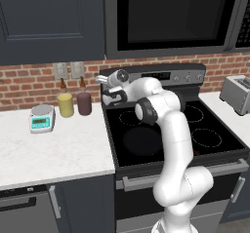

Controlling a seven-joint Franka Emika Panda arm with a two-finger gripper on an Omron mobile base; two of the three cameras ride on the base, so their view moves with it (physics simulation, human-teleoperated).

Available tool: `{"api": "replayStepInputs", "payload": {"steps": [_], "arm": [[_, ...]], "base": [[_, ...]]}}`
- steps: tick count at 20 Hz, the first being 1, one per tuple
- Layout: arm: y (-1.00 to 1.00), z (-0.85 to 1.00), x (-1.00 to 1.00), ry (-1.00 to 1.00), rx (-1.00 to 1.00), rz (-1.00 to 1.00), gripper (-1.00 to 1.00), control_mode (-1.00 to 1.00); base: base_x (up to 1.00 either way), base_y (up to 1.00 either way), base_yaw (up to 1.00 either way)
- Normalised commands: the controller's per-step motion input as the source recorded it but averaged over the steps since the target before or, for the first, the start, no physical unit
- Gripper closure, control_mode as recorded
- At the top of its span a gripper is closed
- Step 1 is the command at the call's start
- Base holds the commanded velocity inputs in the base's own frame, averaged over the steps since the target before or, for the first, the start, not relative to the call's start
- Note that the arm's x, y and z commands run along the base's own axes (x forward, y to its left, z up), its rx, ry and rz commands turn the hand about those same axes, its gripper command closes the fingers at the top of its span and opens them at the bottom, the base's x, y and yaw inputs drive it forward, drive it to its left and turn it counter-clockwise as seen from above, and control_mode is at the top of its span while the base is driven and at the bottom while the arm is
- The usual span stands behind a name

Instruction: Turn off the front left burner of the stove.

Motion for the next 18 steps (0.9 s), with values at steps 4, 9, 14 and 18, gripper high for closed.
{"api": "replayStepInputs", "payload": {"steps": [4,9,14,18], "arm": [[0.0,0.13,0.0,0.0,0.23,-0.19,1.0,-1.0],[0.0,0.14,0.0,0.0,0.29,-0.25,1.0,-1.0],[-0.02,0.24,0.0,0.0,0.35,-0.31,1.0,-1.0],[-0.03,0.27,0.0,0.02,0.41,-0.32,1.0,-1.0]], "base": [[0.0,0.0,0.0],[0.0,0.0,0.0],[0.0,0.0,0.0],[0.0,0.0,0.0]]}}
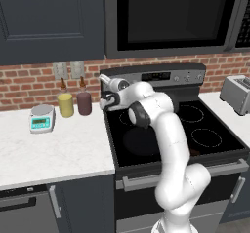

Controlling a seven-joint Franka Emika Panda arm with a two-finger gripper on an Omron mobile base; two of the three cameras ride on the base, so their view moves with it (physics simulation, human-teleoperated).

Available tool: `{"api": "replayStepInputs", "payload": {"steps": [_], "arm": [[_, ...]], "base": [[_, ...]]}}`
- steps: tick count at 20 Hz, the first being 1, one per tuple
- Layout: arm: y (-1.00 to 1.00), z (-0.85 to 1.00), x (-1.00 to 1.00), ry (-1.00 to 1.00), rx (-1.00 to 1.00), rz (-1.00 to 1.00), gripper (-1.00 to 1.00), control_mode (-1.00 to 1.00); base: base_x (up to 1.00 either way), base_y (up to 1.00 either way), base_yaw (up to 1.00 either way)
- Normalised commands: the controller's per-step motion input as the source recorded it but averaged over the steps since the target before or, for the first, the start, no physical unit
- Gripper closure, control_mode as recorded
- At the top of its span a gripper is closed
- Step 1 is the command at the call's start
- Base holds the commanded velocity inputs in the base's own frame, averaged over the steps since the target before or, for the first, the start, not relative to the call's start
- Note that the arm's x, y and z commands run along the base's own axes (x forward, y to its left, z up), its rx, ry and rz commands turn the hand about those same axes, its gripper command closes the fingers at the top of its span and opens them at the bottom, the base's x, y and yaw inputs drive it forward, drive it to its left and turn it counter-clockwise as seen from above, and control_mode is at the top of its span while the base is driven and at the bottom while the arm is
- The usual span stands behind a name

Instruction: Turn off the front left burner of the stove.

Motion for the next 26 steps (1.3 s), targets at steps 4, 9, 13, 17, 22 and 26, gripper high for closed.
{"api": "replayStepInputs", "payload": {"steps": [4,9,13,17,22,26], "arm": [[0.0,0.27,0.0,0.02,0.46,-0.34,1.0,-1.0],[0.0,0.27,0.0,0.02,0.47,-0.35,1.0,-1.0],[-0.03,0.26,0.0,0.03,0.49,-0.34,1.0,-1.0],[-0.13,0.29,0.0,0.04,0.55,-0.31,1.0,-1.0],[-0.19,0.3,0.0,0.03,0.6,-0.3,1.0,-1.0],[-0.21,0.32,0.0,0.03,0.63,-0.29,1.0,-1.0]], "base": [[0.0,0.0,0.0],[0.0,0.0,0.0],[0.0,0.0,0.0],[0.0,0.0,0.0],[0.0,0.0,0.0],[0.0,0.0,0.0]]}}
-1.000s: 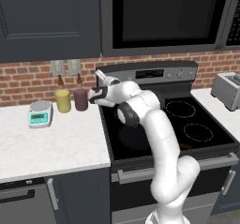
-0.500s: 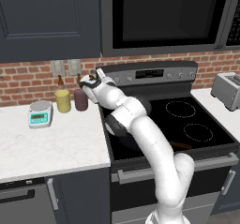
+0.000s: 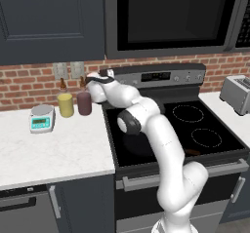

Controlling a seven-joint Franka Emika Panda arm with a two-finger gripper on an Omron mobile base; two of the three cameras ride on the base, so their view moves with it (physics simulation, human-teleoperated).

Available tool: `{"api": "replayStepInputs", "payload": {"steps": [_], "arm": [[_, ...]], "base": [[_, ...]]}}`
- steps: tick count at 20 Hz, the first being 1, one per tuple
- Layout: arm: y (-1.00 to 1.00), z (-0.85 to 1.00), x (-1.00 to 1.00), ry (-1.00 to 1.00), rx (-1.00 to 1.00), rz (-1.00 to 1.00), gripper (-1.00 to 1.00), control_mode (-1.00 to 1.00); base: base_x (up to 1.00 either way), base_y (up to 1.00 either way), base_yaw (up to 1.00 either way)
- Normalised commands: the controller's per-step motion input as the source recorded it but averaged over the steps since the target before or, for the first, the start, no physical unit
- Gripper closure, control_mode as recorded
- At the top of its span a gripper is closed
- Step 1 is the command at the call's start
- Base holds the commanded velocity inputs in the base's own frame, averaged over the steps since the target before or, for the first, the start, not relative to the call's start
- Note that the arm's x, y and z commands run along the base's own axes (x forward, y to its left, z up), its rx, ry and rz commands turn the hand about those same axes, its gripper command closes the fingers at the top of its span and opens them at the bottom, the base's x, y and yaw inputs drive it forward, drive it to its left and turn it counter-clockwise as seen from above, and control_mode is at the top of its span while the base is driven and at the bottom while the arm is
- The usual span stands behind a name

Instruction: Turn off the front left burner of the stove.

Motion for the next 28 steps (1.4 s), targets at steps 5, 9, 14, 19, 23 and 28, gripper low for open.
{"api": "replayStepInputs", "payload": {"steps": [5,9,14,19,23,28], "arm": [[-0.16,0.4,0.0,0.02,0.64,-0.29,1.0,-1.0],[-0.03,0.44,0.0,0.01,0.66,-0.31,1.0,-1.0],[-0.01,0.42,0.0,0.01,0.65,-0.31,1.0,-1.0],[-0.03,0.39,0.0,0.0,0.64,-0.31,1.0,-1.0],[-0.03,0.36,0.0,0.0,0.63,-0.3,1.0,-1.0],[-0.04,0.31,0.0,0.0,0.64,-0.3,1.0,-1.0]], "base": [[0.0,0.0,0.0],[0.0,0.0,0.0],[0.0,0.0,0.0],[0.0,0.0,0.0],[0.0,0.0,0.0],[0.0,0.0,0.0]]}}
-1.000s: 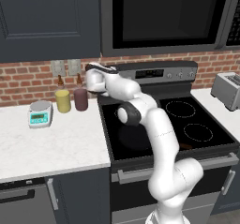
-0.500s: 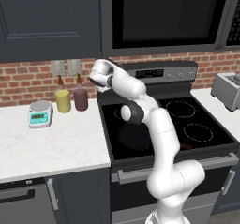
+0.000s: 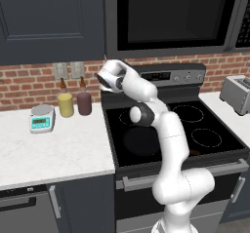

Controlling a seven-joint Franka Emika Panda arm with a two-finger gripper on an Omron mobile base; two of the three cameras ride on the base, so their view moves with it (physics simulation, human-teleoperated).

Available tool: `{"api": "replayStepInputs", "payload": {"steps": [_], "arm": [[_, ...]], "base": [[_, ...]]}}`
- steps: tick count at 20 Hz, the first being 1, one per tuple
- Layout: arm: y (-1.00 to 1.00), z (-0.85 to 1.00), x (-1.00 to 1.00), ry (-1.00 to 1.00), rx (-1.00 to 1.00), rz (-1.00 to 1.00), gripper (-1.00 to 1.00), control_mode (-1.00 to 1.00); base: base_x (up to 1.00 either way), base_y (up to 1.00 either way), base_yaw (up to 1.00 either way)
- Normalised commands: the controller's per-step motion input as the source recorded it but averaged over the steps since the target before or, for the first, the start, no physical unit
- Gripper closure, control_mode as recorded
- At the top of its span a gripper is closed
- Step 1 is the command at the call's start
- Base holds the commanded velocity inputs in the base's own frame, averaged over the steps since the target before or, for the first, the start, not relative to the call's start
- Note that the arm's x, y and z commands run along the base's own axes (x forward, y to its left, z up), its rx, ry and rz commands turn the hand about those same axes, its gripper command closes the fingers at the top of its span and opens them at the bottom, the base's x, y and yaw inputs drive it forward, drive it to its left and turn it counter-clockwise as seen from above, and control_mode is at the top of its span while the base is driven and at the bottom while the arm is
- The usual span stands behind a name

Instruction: Turn off the front left burner of the stove.

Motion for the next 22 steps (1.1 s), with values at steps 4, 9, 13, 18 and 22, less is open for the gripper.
{"api": "replayStepInputs", "payload": {"steps": [4,9,13,18,22], "arm": [[-0.04,0.32,0.0,0.0,0.58,-0.27,1.0,-1.0],[-0.07,0.39,0.0,0.0,0.53,-0.25,1.0,-1.0],[-0.09,0.44,0.0,0.0,0.54,-0.24,1.0,-1.0],[-0.1,0.46,0.0,0.0,0.5,-0.22,1.0,-1.0],[-0.12,0.45,0.0,0.0,0.51,-0.22,1.0,-1.0]], "base": [[0.0,0.0,0.0],[0.0,0.0,0.0],[0.0,0.0,0.0],[0.0,0.0,0.0],[0.0,0.0,0.0]]}}
